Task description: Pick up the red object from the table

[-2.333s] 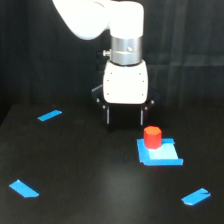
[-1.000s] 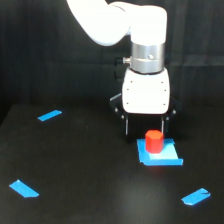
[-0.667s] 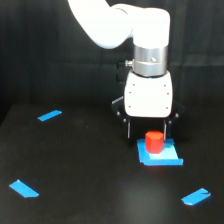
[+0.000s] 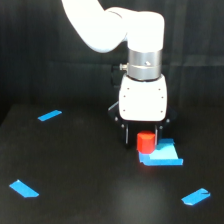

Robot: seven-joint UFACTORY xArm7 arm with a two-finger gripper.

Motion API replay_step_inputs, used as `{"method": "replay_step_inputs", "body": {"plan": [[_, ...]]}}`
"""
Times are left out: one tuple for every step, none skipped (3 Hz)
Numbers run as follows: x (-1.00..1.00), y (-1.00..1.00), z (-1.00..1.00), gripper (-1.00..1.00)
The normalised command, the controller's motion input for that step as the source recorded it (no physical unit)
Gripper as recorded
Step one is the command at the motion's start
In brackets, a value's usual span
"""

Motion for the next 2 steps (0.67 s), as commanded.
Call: {"method": "replay_step_inputs", "body": {"plan": [[0.01,-0.11,-0.03,-1.0],[0.02,-0.02,0.02,-0.97]]}}
